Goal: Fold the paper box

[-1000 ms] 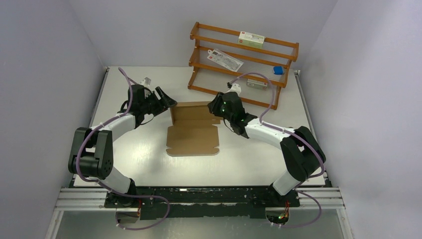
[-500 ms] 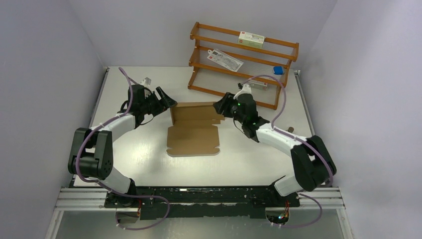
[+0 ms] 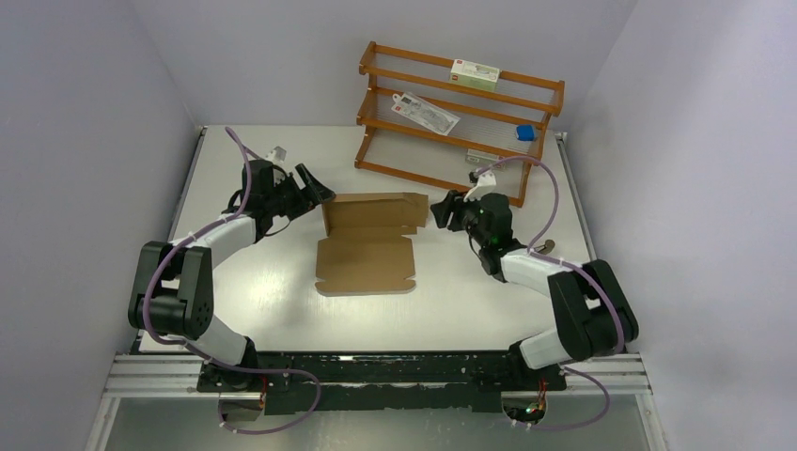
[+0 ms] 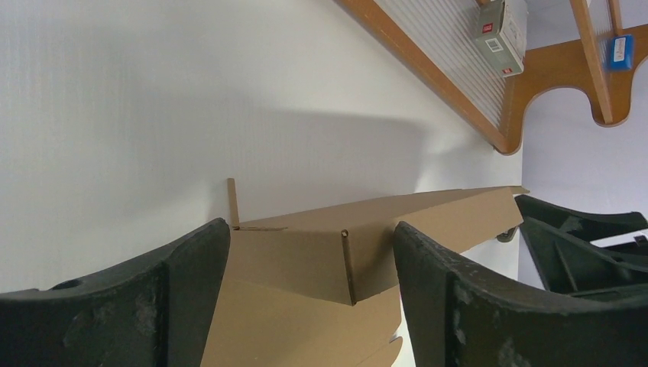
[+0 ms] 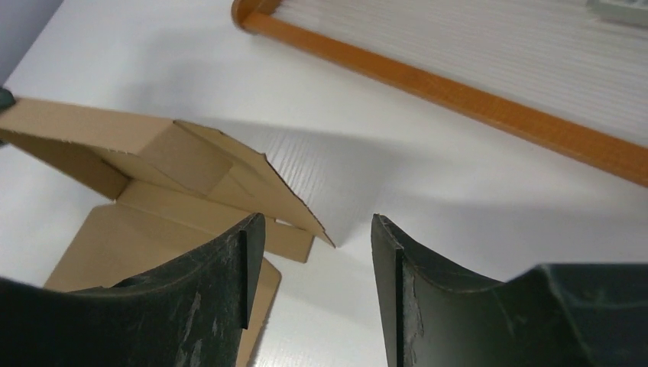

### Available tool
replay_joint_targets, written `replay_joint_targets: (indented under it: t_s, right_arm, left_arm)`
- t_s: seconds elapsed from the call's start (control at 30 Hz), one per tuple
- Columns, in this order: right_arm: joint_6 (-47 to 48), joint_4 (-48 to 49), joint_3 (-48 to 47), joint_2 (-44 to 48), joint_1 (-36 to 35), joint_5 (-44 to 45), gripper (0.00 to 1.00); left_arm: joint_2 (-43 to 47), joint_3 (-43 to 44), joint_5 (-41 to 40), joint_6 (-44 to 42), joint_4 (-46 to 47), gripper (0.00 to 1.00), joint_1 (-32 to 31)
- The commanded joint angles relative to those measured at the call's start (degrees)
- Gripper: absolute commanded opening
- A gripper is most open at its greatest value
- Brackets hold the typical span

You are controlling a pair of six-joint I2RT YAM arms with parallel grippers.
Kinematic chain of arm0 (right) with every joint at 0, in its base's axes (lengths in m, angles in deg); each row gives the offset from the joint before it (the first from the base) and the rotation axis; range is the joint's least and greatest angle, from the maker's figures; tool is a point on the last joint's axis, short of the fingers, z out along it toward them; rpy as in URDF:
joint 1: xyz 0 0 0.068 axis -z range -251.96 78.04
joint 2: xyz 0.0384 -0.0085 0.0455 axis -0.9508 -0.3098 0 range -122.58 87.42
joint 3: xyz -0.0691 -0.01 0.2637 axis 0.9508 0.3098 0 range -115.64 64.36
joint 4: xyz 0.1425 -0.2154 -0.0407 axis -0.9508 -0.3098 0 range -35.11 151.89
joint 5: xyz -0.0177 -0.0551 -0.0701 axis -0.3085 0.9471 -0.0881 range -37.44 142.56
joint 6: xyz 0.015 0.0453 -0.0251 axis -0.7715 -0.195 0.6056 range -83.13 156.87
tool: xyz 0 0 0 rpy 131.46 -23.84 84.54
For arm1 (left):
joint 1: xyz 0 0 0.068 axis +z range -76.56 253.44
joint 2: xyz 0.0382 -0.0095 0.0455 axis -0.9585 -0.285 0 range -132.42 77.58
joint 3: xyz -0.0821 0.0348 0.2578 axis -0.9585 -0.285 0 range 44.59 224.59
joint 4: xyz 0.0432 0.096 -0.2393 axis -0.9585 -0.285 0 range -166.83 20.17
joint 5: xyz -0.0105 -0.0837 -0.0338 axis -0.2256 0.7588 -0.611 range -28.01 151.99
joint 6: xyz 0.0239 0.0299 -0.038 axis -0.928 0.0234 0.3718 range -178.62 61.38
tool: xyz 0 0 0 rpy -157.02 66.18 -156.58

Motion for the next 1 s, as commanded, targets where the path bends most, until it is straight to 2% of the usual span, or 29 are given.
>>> replay_joint_targets:
  t_s: [0.0,0.2,0.27,0.47,0.63,0.77,0.87,0.97]
  right_arm:
    - [3.7,7.2,-1.0,-5.5,0.6,-7.6,0.56]
    - [-11.9,11.2,1.3,-10.6,0.3,-7.7,0.56]
    - [-13.9,12.9,1.6,-12.2,-0.2,-7.3,0.57]
    - [-8.8,12.6,-2.1,-15.8,-0.2,-7.3,0.59]
    - [-1.5,12.4,-5.4,-18.5,-0.2,-10.5,0.59]
    - [1.5,11.8,-7.9,-20.6,-0.2,-14.0,0.58]
    - [0.5,12.1,-8.2,-21.3,-0.1,-15.2,0.48]
    - [-1.0,11.7,-7.8,-20.6,-0.1,-16.6,0.41]
  left_arm:
    - [0.6,1.1,0.1,-1.0,-1.8,0.83,-0.5]
    - [0.3,0.2,0.7,-0.5,-0.6,0.84,-0.5]
    - [-0.2,0.3,0.4,-0.7,-0.9,0.84,-0.5]
    - [2.6,1.3,-3.0,-1.6,-3.6,0.92,-0.5]
    - [9.8,2.0,-10.4,-3.2,-8.9,0.97,-0.8]
    - [14.2,3.7,-19.7,-6.6,-16.0,0.97,-3.9]
    - [16.0,5.4,-23.6,-8.1,-19.6,0.94,-6.9]
    - [17.8,6.4,-29.6,-10.0,-21.7,0.91,-12.6]
